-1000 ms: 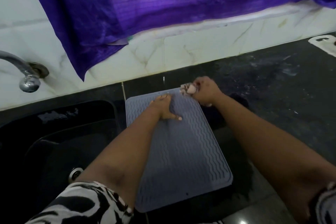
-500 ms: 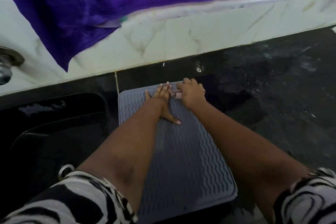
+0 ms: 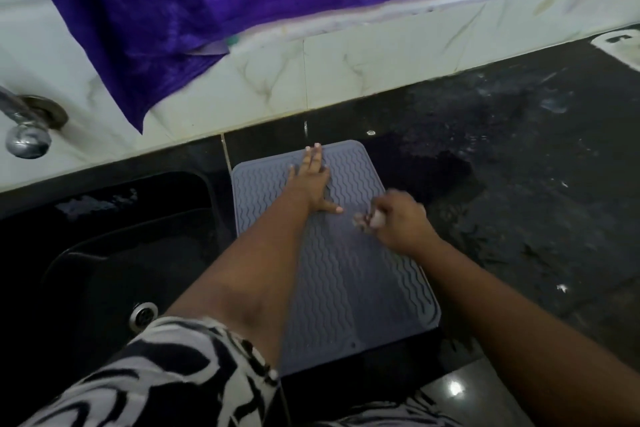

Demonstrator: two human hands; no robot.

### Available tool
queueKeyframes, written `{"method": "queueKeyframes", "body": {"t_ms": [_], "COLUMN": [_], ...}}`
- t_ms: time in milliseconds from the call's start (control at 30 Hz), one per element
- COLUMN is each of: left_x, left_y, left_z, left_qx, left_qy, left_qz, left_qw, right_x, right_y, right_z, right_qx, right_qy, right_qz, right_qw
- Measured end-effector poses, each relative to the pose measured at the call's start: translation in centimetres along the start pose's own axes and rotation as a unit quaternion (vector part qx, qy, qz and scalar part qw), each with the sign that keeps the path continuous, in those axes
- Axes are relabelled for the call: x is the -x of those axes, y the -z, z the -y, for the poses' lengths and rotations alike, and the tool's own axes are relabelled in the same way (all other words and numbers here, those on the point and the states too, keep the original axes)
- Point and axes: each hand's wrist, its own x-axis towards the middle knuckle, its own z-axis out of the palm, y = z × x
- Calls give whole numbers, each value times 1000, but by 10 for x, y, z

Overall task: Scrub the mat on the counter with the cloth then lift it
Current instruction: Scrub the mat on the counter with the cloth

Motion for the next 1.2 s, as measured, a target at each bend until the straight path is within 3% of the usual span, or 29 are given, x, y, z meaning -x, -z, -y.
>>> {"method": "queueKeyframes", "body": {"t_ms": [67, 133, 267, 500, 733, 800, 867, 967, 1067, 1200], "left_x": [18, 31, 42, 40, 54, 59, 62, 65, 67, 66], "left_y": [-15, -30, -42, -37, -42, -49, -55, -60, -60, -59], "left_z": [-13, -25, -22, -36, -42, -43, -43, -42, -35, -29], "left_qx": [87, 130, 41, -53, -9, 10, 28, 54, 61, 61], "left_qy": [-27, -22, -39, 8, 35, 45, 52, 50, 28, -2], "left_qz": [-90, -108, -32, 53, 53, 39, 15, -1, 25, 46], "left_qw": [992, 985, 998, 997, 998, 998, 998, 997, 997, 997], "right_x": [-19, -26, 4, 91, 113, 108, 100, 101, 116, 118], "right_y": [-3, -18, -36, -26, 8, 15, 12, -7, -27, -16], "right_z": [12, 18, 10, -16, -19, -20, -21, -24, -24, -27], "right_qx": [71, 128, 165, 143, -2, -63, -62, 93, 219, 175], "right_qy": [25, 32, 49, 19, -78, -85, -62, -37, 1, -53], "right_qz": [-9, 22, 3, 90, 265, 222, 127, 38, 38, 130], "right_qw": [997, 991, 985, 985, 961, 969, 988, 994, 975, 974]}}
